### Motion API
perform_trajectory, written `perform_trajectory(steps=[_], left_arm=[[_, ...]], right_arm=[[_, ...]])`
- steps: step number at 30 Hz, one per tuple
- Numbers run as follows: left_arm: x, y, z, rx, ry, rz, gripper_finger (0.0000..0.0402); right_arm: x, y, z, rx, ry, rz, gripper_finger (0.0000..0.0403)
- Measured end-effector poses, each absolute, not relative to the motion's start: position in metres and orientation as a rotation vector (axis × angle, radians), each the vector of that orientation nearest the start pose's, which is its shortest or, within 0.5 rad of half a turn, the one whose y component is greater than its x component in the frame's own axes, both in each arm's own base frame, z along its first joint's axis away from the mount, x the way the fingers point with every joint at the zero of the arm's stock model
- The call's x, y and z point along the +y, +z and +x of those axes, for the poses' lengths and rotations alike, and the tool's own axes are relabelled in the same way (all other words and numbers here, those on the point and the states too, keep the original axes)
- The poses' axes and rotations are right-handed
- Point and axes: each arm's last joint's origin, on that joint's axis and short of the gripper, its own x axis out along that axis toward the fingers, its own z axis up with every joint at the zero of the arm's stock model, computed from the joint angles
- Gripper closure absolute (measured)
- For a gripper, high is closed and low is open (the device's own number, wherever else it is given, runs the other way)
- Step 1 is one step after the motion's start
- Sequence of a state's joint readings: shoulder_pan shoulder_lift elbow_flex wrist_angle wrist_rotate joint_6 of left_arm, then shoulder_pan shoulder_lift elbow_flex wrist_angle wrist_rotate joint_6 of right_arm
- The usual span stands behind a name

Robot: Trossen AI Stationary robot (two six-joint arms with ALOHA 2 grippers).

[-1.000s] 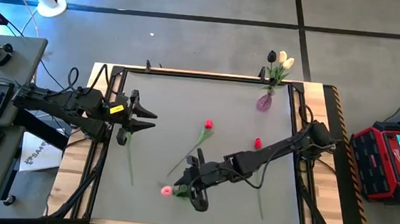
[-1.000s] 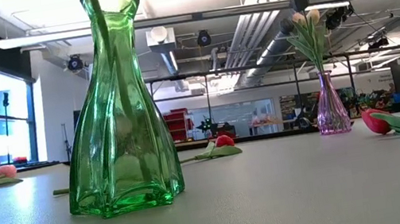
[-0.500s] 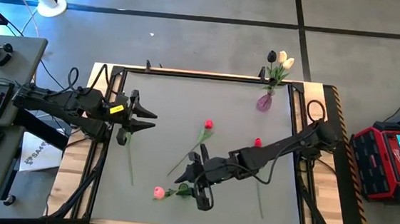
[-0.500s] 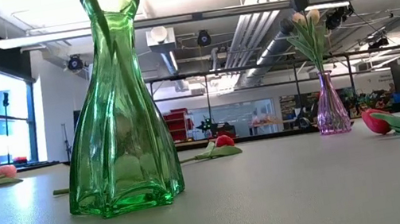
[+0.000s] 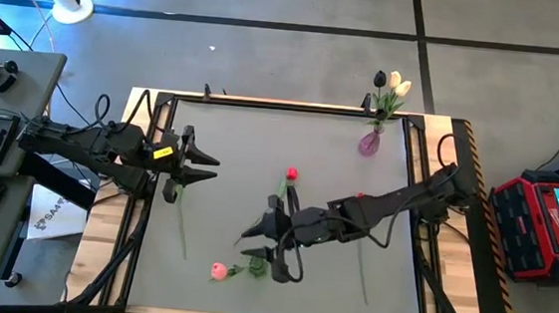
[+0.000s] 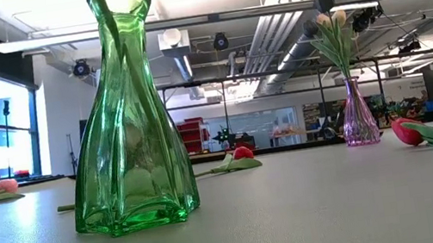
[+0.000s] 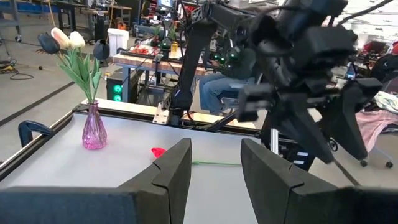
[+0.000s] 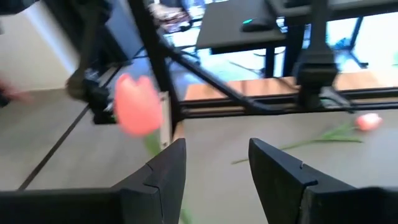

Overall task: Sort flowers into vase by color
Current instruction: Put the pink flower into the green vase

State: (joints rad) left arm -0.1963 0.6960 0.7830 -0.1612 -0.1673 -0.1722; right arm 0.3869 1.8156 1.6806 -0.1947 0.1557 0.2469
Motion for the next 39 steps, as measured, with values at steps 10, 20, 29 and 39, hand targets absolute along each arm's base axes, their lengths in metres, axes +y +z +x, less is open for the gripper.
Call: perform_trajectory(steps=[10,20,29,39], left_arm=[[-0.025,0.347,0.151,0.070,-0.023,-0.160,0.0273],[-0.026,0.351,0.151,0.034,-0.043,-0.374,0.0273],[-0.028,0.341,0.164,0.116,-0.023,-0.428,0.0273],[-0.016,0.290,0.146,0.467,0.561,-0.773,0.0327]], right_arm=[[0.130,0.384,0.402,0.300,0.052,0.171,0.0241],[0.089,0.406,0.409,0.231,-0.089,0.230,0.0241],[0.070,0.408,0.412,0.232,-0.133,0.253,0.0241],[0.055,0.408,0.414,0.223,-0.169,0.283,0.0241]])
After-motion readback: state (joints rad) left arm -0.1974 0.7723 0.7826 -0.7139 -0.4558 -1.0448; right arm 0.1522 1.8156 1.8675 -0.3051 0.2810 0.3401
